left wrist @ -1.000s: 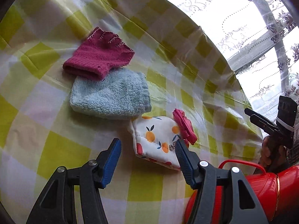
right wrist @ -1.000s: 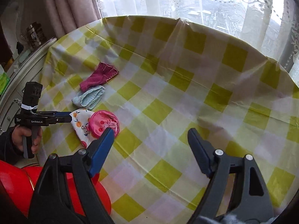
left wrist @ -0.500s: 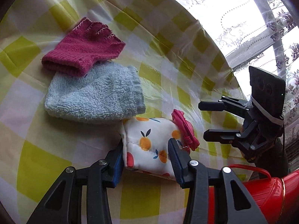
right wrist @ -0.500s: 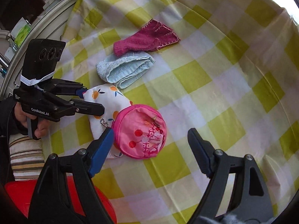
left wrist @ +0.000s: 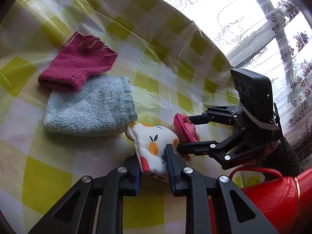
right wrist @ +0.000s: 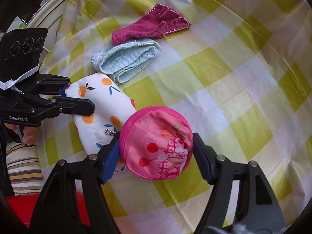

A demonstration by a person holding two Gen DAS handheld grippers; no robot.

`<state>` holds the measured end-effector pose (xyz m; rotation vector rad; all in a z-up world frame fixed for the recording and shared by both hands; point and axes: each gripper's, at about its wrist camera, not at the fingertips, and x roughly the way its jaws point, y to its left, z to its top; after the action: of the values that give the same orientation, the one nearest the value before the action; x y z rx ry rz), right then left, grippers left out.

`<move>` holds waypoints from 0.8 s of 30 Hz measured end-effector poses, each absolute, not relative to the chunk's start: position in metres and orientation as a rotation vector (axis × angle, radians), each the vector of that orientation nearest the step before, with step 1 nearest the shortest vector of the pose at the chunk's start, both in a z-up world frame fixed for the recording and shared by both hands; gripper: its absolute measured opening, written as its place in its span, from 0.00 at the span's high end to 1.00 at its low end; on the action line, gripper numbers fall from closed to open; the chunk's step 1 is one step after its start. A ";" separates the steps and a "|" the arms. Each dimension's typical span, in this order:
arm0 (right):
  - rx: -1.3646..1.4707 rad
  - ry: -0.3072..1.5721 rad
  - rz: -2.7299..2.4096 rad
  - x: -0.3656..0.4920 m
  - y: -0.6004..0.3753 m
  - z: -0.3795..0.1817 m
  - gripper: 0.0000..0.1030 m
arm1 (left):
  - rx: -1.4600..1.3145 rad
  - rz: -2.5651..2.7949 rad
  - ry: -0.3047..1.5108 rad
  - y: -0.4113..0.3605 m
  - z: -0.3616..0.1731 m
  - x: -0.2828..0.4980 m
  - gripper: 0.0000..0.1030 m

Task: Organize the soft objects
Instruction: 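Carry the white pouch and pink round pouch into the purple box and open both tools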

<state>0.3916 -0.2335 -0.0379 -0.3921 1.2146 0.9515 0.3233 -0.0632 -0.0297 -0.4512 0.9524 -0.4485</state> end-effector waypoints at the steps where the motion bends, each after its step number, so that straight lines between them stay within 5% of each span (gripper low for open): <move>1: -0.385 1.209 0.934 0.392 -0.238 -0.036 0.30 | -0.448 -0.451 0.944 -0.063 -0.027 0.322 0.80; 12: -0.202 1.117 0.531 0.382 -0.347 -0.011 0.30 | -0.509 -0.430 0.904 -0.044 -0.015 0.294 0.86; 24: -0.069 0.999 0.285 0.253 -0.425 0.016 0.30 | -0.610 -0.397 0.895 -0.021 -0.020 0.241 0.88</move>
<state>0.2533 -0.4254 0.0156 -0.0693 0.9989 0.2853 0.2411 -0.0213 -0.0195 -0.6103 0.8946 -0.3972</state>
